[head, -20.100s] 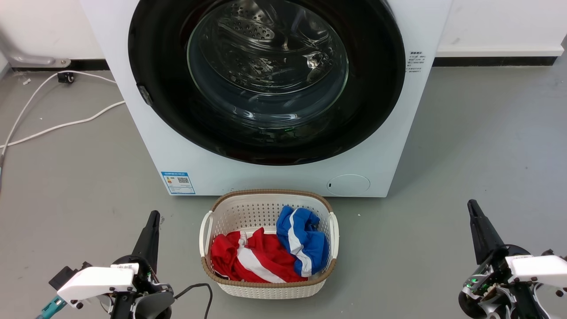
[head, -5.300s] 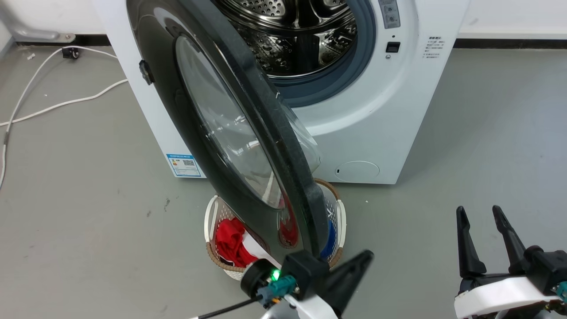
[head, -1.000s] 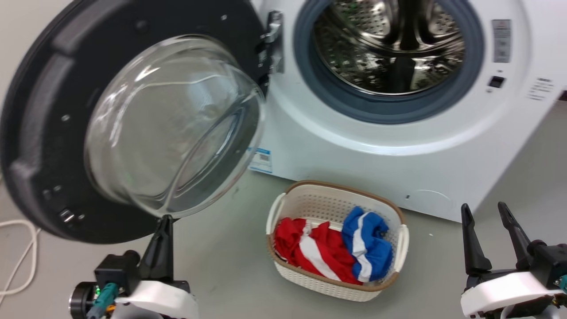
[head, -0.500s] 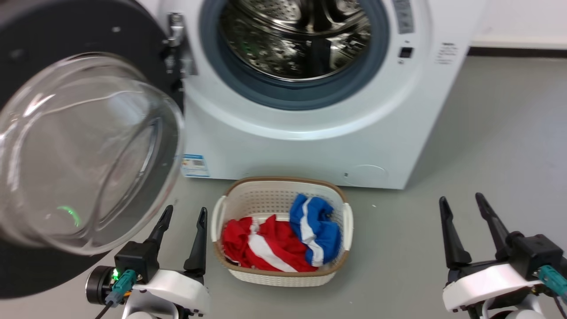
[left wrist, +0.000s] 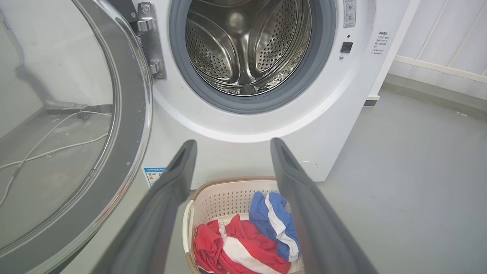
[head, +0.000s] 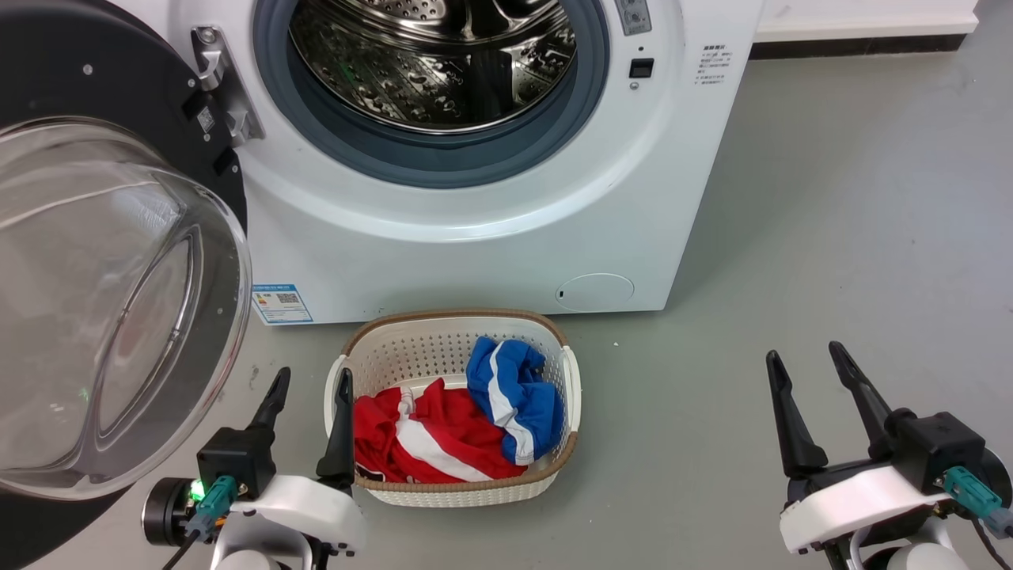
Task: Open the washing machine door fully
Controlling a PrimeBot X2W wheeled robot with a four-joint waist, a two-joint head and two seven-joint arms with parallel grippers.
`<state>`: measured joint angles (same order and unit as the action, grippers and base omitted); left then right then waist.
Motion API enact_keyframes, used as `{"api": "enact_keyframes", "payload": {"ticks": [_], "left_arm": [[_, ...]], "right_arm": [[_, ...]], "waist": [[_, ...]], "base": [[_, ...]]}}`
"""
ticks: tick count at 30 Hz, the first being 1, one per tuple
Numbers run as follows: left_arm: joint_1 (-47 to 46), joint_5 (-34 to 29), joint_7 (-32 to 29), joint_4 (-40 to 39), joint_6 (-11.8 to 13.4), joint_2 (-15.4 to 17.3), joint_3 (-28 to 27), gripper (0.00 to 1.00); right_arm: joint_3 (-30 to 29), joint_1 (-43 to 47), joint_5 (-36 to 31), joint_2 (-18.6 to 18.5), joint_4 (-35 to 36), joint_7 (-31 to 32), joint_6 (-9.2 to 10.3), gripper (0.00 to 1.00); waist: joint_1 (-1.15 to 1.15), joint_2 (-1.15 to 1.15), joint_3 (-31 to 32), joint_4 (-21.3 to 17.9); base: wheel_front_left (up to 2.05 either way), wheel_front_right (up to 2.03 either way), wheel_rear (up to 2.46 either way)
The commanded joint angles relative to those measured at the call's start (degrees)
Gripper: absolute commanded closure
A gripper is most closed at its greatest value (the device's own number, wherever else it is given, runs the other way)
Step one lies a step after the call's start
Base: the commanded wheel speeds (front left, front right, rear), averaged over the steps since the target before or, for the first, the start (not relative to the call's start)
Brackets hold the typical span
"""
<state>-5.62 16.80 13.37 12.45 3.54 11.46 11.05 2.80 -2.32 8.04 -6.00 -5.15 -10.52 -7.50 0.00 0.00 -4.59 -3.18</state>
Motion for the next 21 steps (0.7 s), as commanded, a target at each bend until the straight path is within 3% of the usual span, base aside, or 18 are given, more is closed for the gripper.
{"api": "enact_keyframes", "payload": {"ticks": [1, 21], "left_arm": [[-0.9, -0.3, 0.5, 0.1, 0.2, -0.1, 0.0, 0.0], [-0.5, 0.0, 1.5, 0.5, 0.9, 0.0, -0.3, 0.0]], "right_arm": [[0.1, -0.8, 0.2, -0.4, -0.2, -0.4, 0.02, 0.0], [0.3, -1.0, 0.6, -1.0, -1.9, -1.4, 0.02, 0.0]], "waist": [[0.0, 0.0, -0.1, -0.1], [0.0, 0.0, 1.0, -1.0]], "base": [[0.0, 0.0, 0.0], [0.0, 0.0, 0.0]]}}
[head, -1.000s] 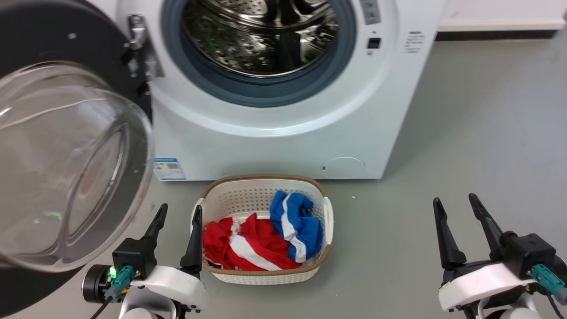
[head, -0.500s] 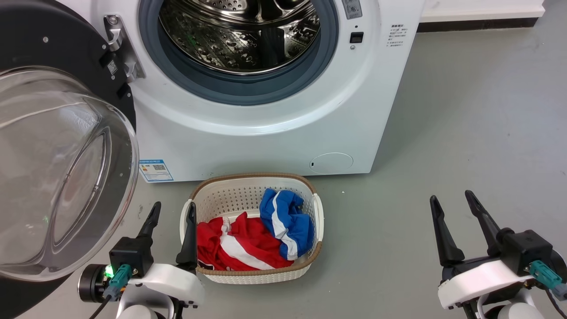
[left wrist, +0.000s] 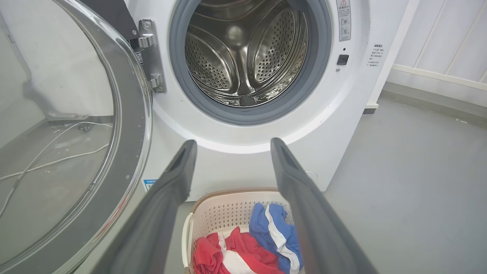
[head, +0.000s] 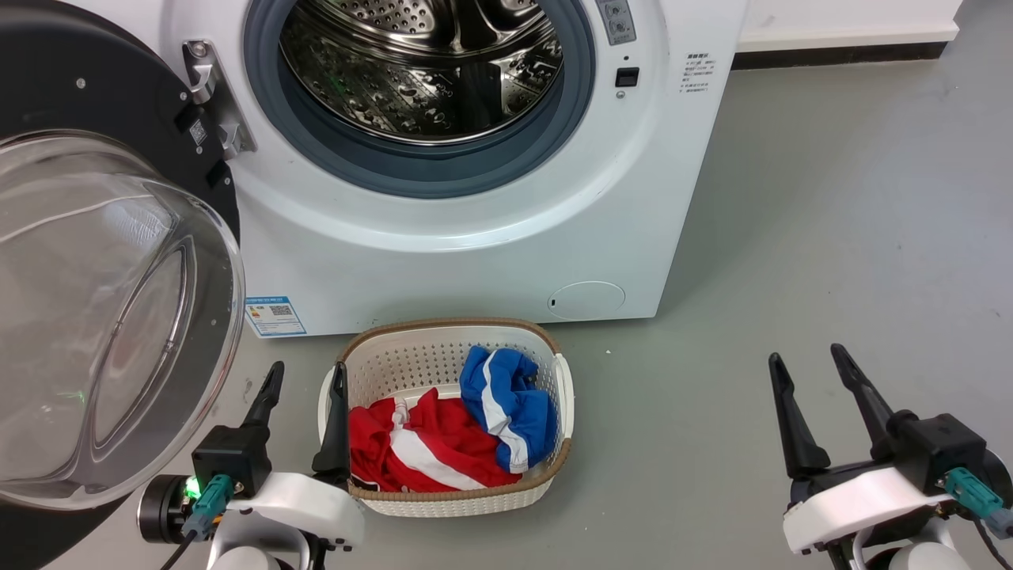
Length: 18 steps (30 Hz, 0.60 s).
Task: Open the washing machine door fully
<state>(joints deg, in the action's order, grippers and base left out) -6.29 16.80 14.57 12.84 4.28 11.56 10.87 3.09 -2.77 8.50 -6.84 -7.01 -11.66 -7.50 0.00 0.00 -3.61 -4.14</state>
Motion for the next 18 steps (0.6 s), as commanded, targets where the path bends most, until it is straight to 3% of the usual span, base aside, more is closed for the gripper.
{"api": "enact_keyframes", "payload": {"ticks": [1, 11, 12, 18], "left_arm": [[0.3, 0.0, 0.3, 0.1, 0.2, -0.1, 0.0, 0.0], [0.3, -0.1, 0.2, -0.1, 1.0, 0.5, 0.2, 0.0], [0.1, 0.0, 0.1, 0.0, 0.8, 0.4, 0.1, 1.0], [1.0, 3.2, -1.1, 1.6, 0.2, -0.4, -0.6, 1.0]], "right_arm": [[-0.2, -0.4, 0.1, -0.1, -0.1, -0.4, 0.02, 0.0], [-0.3, -0.1, -0.1, 0.6, -0.5, -0.6, 0.02, 0.0], [-0.4, 0.0, 0.1, 0.4, -0.4, -0.4, 0.0, 1.0], [-0.4, 1.3, 3.6, 0.6, -1.9, 0.3, 0.0, 1.0]], "waist": [[0.0, 0.0, 0.1, 0.0], [0.0, 0.0, 0.3, -0.5], [0.0, 0.0, 0.3, -0.5], [0.0, 0.0, 0.4, -0.4]], "base": [[0.0, 0.0, 0.0], [0.0, 0.0, 0.0], [0.0, 0.0, 0.0], [0.0, 0.0, 0.0]]}}
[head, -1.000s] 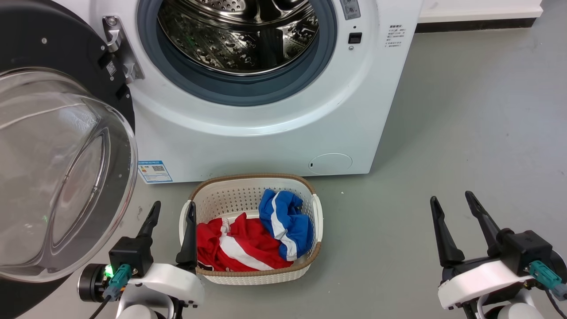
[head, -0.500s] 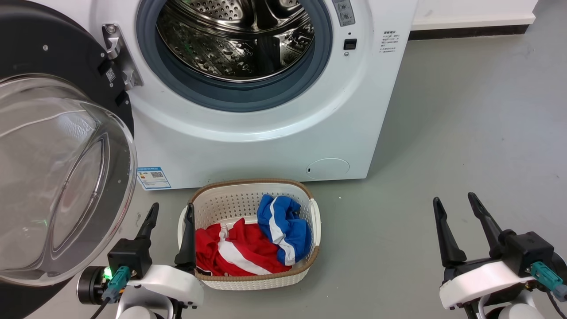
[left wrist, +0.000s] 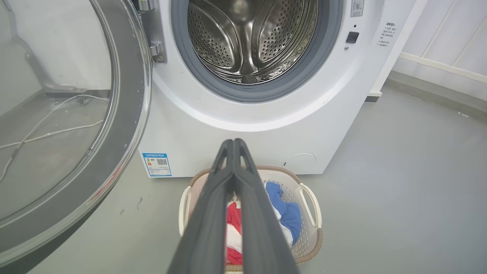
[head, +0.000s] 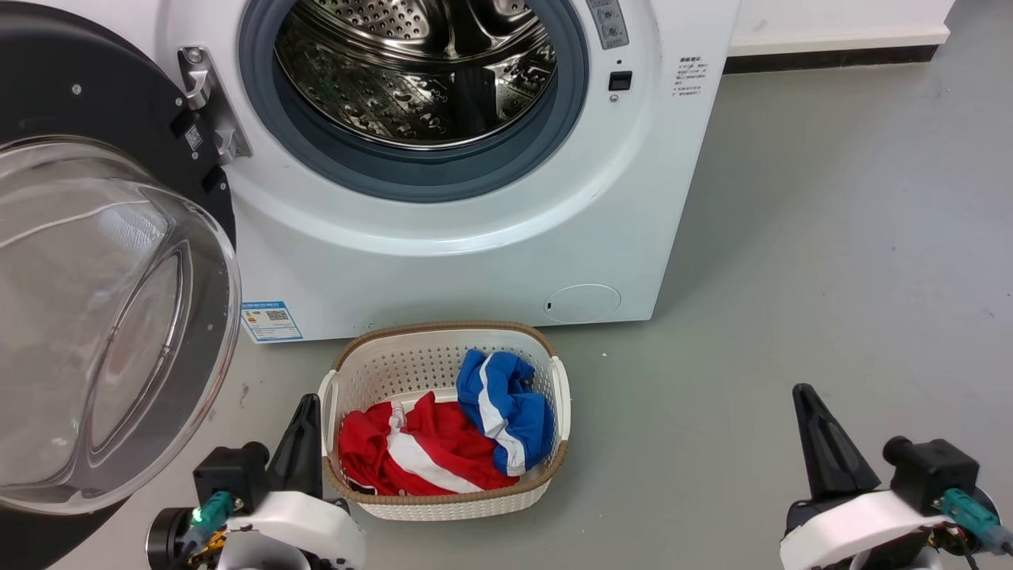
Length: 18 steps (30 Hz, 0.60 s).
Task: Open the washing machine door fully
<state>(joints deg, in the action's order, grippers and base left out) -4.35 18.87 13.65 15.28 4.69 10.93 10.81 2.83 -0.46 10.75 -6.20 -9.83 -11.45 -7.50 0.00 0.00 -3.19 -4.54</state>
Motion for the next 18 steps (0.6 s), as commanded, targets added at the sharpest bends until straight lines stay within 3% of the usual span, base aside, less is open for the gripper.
{"api": "enact_keyframes", "payload": {"ticks": [1, 18], "left_arm": [[-1.0, 2.1, -0.5, -0.8, -0.3, 0.1, -0.8, 1.0], [-1.3, 18.2, -4.9, -1.0, -3.0, -1.7, -4.5, 1.0]], "right_arm": [[-0.2, -1.1, 2.6, 0.0, 0.8, 0.3, 0.0, 1.0], [-1.5, -2.3, 21.1, 0.1, -0.3, 3.7, 0.0, 1.0]], "waist": [[0.0, 0.0, 0.0, 0.1], [0.0, 0.0, 0.4, 0.7]], "base": [[0.0, 0.0, 0.0], [0.0, 0.0, 0.0]]}}
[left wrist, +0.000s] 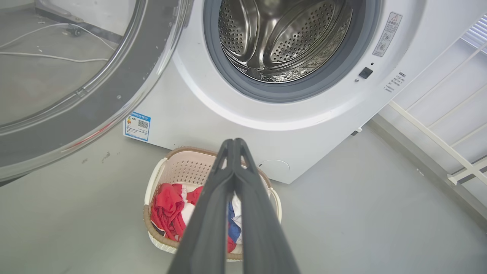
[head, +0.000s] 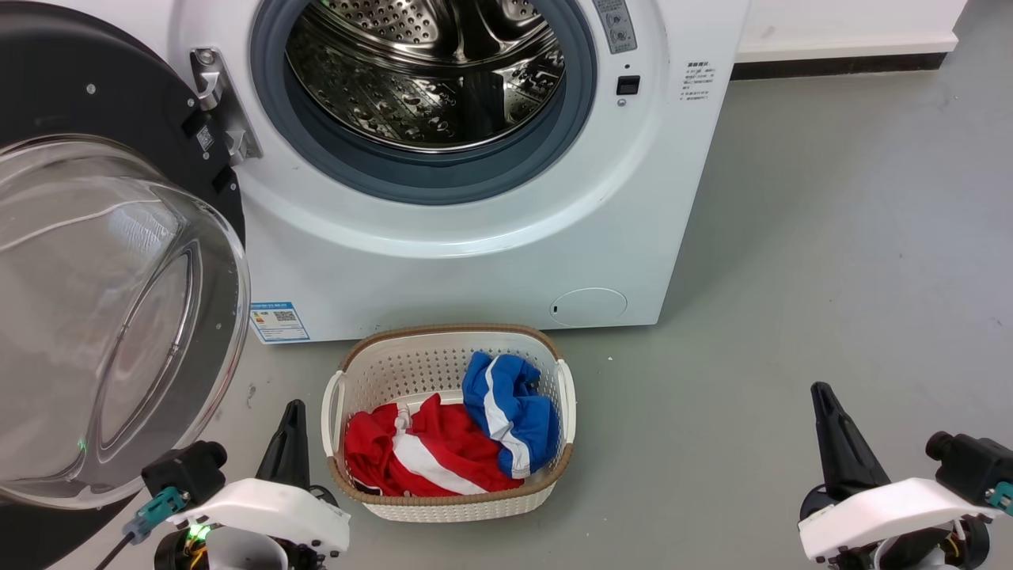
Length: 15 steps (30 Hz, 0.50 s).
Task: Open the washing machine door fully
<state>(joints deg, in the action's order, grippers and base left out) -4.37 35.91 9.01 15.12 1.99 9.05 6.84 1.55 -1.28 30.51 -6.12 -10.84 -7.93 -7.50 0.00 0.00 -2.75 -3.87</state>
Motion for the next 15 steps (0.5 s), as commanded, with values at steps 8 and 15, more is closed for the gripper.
{"api": "enact_keyframes", "payload": {"ticks": [8, 15], "left_arm": [[-1.4, 7.6, -2.0, -0.9, -1.4, -0.6, -2.1, 1.0], [-1.5, 12.9, -3.5, -1.0, -2.3, -1.2, -3.3, 1.0]], "right_arm": [[-0.9, -2.0, 8.7, 0.2, 0.3, 1.6, 0.0, 1.0], [-1.4, -2.3, 14.6, 0.3, -0.1, 2.8, 0.0, 1.0]], "waist": [[0.0, 0.0, 0.2, 0.3], [0.0, 0.0, 0.4, 0.6]], "base": [[0.0, 0.0, 0.0], [0.0, 0.0, 0.0]]}}
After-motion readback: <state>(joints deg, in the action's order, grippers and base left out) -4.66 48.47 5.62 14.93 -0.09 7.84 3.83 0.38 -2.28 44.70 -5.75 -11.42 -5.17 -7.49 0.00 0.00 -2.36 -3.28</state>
